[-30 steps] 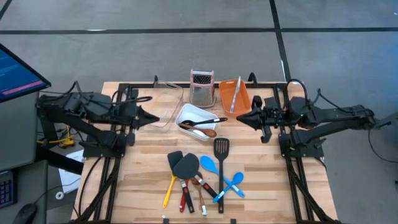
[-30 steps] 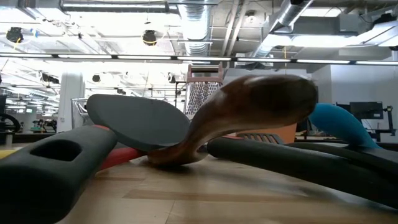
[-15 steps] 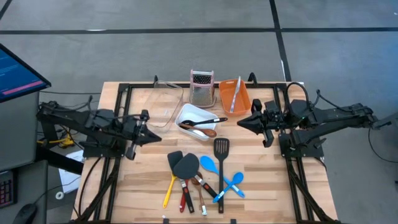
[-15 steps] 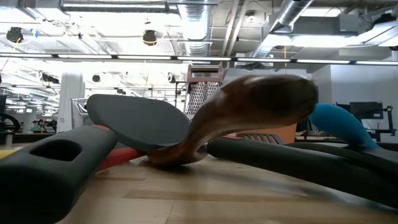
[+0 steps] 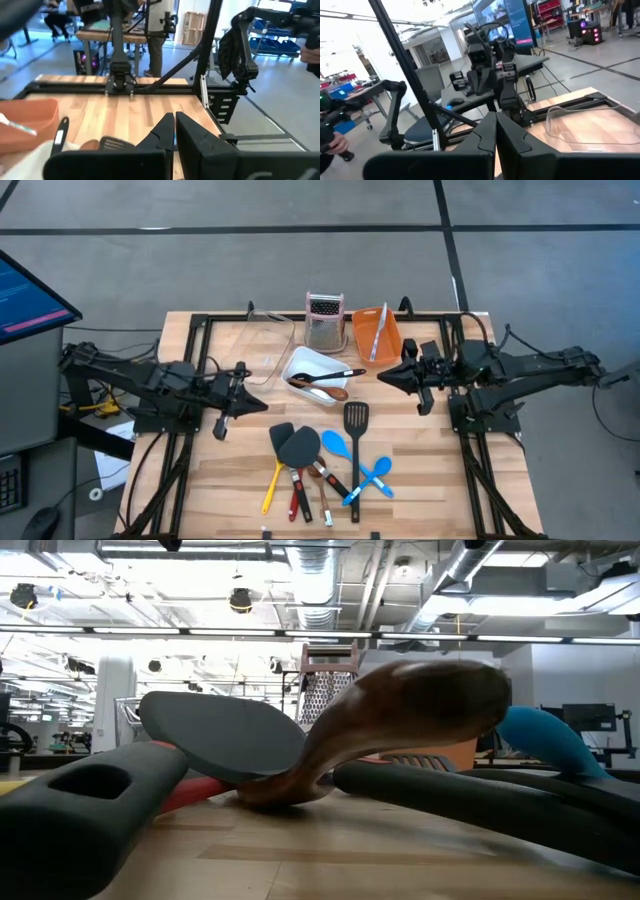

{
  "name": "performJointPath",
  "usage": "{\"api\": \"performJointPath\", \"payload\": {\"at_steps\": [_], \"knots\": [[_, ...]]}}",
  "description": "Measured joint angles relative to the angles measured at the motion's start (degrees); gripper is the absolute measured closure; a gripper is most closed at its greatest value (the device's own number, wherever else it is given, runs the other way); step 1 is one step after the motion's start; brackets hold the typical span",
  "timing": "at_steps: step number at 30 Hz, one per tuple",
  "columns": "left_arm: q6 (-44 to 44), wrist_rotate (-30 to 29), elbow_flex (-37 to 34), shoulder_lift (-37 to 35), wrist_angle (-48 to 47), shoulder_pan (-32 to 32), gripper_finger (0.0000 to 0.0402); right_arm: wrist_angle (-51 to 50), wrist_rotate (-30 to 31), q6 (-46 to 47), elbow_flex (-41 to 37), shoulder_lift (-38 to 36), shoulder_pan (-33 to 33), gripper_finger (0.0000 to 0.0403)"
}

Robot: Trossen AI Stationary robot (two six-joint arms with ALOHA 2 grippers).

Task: Pick & Place Kitchen Items
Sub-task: Put the blue serving spoon into the white bin

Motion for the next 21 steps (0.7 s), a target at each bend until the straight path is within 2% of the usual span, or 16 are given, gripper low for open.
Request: {"api": "performJointPath", "payload": {"at_steps": [9, 13, 18, 21], "knots": [[-5.61, -2.69, 0.0, 0.15, 0.53, 0.0, 0.04, -1.32, -0.02, -0.34, 0.0, 1.55, -0.34, 0.0402], [-5.61, -2.68, 0.0, 0.15, 0.35, 0.0, 0.04, -3.45, -0.06, -7.87, 0.0, 2.25, -0.23, 0.0402], [-5.63, -2.66, 0.0, 0.15, 0.25, 0.0, 0.04, -3.94, -0.17, -9.99, 0.36, 4.53, 1.88, 0.0402], [-5.63, -2.66, 0.0, 0.15, 0.25, -0.01, 0.04, -12.79, -0.05, -10.51, 4.15, 6.98, 4.16, 0.0403]]}}
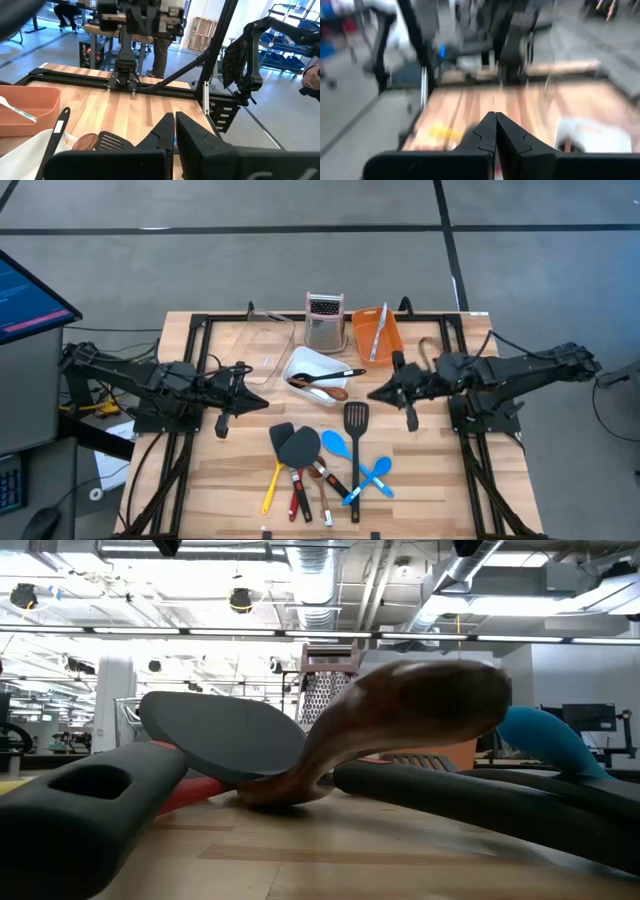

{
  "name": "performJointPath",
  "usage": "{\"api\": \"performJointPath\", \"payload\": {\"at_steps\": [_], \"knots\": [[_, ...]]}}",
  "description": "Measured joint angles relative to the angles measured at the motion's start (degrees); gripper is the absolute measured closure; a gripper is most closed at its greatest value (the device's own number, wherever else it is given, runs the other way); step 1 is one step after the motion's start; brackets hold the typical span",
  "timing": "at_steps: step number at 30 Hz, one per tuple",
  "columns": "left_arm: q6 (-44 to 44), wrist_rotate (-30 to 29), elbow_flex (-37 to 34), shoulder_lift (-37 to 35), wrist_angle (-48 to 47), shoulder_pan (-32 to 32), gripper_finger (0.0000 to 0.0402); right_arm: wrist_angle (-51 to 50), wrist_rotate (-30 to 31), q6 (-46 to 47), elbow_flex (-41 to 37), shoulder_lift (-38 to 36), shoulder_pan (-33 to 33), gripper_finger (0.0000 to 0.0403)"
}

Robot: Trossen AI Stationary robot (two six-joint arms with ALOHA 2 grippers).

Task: Pick & Place Kitchen Items
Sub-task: Put the blue serving spoon into the white bin

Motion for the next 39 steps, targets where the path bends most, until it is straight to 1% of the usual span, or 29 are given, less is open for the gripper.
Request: {"api": "performJointPath", "payload": {"at_steps": [4, 6, 10, 14, 20, 27, 33, 39], "knots": [[0.0, 0.02, 0.0, 0.0, 0.0, 0.01, 0.04, -15.3, 3.77, -0.13, 9.54, 4.91, 3.01, 0.0403], [-0.02, 0.04, 0.0, 0.0, -0.04, 0.01, 0.04, -20.77, 4.64, -1.74, 14.08, 7.64, 4.08, 0.0403], [-0.02, 0.17, 0.0, 0.0, -0.04, 0.01, 0.04, -27.08, 4.6, -4.54, 21.32, 12.5, 5.98, 0.0403], [-0.02, 0.17, 0.0, 0.0, -0.06, 0.01, 0.04, -31.45, 4.61, -5.58, 25.58, 16.66, 8.86, 0.0403], [-0.02, 0.17, 0.0, 0.0, -0.12, 0.01, 0.04, -36.76, 4.58, -5.56, 28.13, 21.62, 14.09, 0.0403], [0.04, 0.15, 0.0, 0.0, -0.18, 0.01, 0.04, -36.61, 4.58, -4.47, 30.2, 28.18, 18.93, 0.0403], [0.11, 0.15, 0.0, 0.0, -0.24, 0.01, 0.04, -36.58, 4.44, 4.24, 30.78, 33.55, 19.97, 0.0403], [0.17, 0.15, 0.02, 0.0, -0.23, 0.01, 0.04, -36.91, 4.42, 4.73, 30.75, 37.87, 19.97, 0.0403]]}}
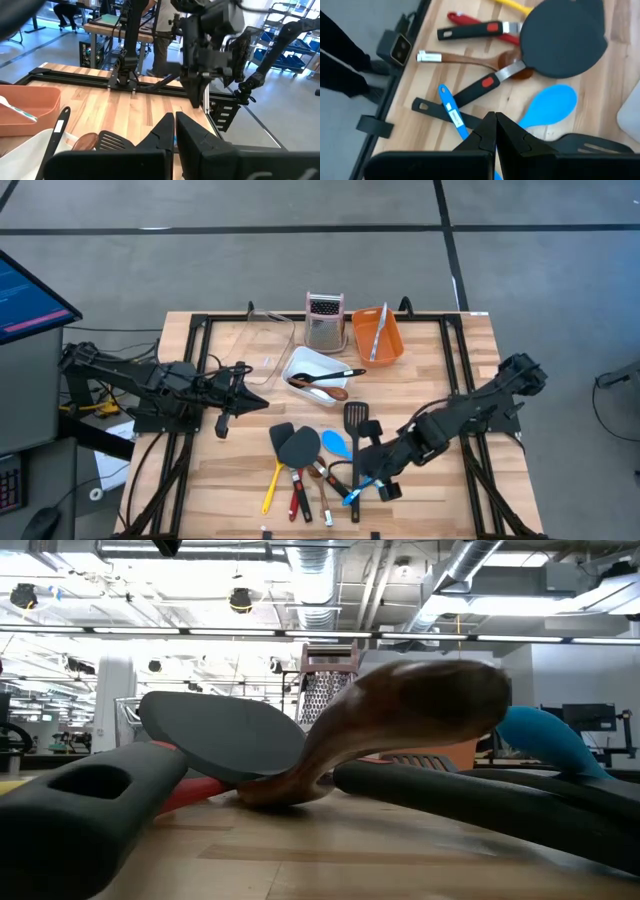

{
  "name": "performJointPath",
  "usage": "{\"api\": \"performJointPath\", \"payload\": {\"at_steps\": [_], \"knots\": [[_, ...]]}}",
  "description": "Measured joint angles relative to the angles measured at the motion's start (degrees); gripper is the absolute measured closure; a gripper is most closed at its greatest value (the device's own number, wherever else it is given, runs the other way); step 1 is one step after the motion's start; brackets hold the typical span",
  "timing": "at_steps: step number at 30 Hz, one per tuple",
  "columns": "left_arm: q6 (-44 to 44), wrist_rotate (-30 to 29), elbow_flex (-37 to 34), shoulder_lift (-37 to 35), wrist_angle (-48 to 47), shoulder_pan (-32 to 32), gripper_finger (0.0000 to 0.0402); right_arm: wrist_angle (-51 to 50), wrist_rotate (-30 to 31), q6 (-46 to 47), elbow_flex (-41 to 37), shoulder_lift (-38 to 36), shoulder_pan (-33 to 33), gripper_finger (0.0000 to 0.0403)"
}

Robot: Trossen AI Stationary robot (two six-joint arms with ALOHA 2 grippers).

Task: Pick & Place Kitchen Items
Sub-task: Put the blue serving spoon into the white bin

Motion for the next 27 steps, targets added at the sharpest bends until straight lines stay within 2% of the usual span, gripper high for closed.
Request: {"api": "performJointPath", "payload": {"at_steps": [4, 9, 14, 19, 23, 27], "knots": [[0.0, 0.0, 0.0, 0.0, -0.03, 0.0, 0.04, -0.83, -0.87, -0.6, 0.0, 2.34, 0.0, 0.0403], [0.0, -0.04, 0.0, 0.0, -0.03, 0.0, 0.04, -2.03, -5.89, -7.25, -0.04, 4.95, 0.14, 0.0403], [0.0, -0.15, 0.0, -0.02, 0.0, 0.0, 0.04, -2.33, -6.31, -5.48, -0.09, 7.93, 0.39, 0.0403], [0.0, -0.15, 0.0, -0.02, 0.04, 0.0, 0.04, -2.03, -7.29, -8.91, 0.02, 10.14, 0.0, 0.0401], [0.0, -0.13, 0.0, -0.02, 0.04, 0.0, 0.04, -2.96, -7.42, -9.2, 0.11, 11.09, -0.46, 0.0381], [0.0, -0.13, 0.0, -0.02, 0.04, -0.01, 0.04, -4.28, -7.42, -8.9, -0.25, 12.19, -0.73, 0.0338]]}}
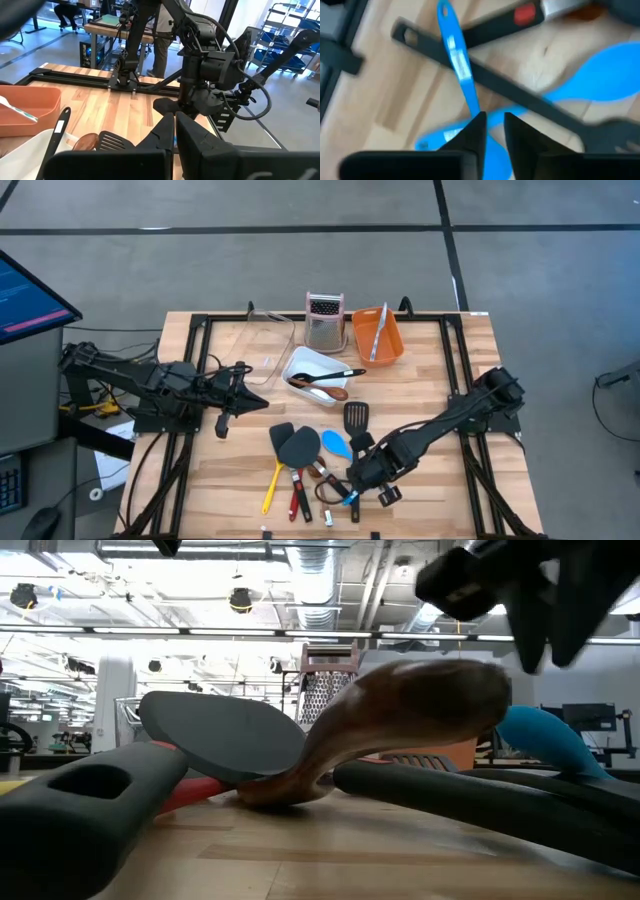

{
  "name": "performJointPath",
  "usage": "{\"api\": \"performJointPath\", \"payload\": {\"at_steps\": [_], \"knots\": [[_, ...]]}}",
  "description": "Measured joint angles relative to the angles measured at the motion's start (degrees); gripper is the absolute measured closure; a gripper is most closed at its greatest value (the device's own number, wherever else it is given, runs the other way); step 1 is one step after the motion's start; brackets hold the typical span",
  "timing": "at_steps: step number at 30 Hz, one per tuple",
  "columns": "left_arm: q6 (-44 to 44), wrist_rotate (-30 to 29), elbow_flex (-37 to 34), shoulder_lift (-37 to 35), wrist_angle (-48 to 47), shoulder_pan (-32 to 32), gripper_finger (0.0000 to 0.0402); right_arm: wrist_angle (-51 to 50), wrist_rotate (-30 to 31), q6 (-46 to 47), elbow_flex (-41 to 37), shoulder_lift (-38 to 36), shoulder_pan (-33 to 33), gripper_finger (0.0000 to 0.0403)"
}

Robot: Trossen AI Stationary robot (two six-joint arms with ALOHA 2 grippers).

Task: Pick & Place Kitchen Items
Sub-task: Put the blue serving spoon into the white bin

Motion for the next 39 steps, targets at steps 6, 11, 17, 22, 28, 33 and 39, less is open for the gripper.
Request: {"api": "performJointPath", "payload": {"at_steps": [6, 11, 17, 22, 28, 33, 39], "knots": [[-0.02, 0.08, 0.02, 0.01, -0.07, -0.01, 0.04, 0.49, 0.0, 0.11, 0.19, 0.67, 0.0, 0.0287], [-0.02, 0.16, 0.02, 0.0, -0.01, -0.01, 0.04, 0.61, 0.02, 0.3, 0.19, 0.67, 0.0, 0.0273], [-0.15, 0.15, 0.02, 0.0, -0.04, 0.0, 0.04, 1.46, 0.02, 0.32, -0.12, 1.95, -0.02, 0.0276], [-0.15, 0.15, 0.02, 0.0, -0.03, 0.01, 0.04, 2.29, -0.04, 2.28, -0.09, 3.54, 0.0, 0.028], [-0.17, 0.13, 0.02, 0.0, -0.03, 0.01, 0.04, 1.2, -0.16, 2.9, -0.2, 4.8, 0.35, 0.028], [-0.17, 0.11, 0.02, 0.01, -0.05, 0.01, 0.04, 1.24, -0.23, 3.28, -0.18, 5.58, 0.43, 0.028], [-0.17, 0.09, 0.02, 0.02, -0.13, 0.0, 0.04, 2.75, -1.56, 3.99, -1.63, 5.56, 0.7, 0.028]]}}
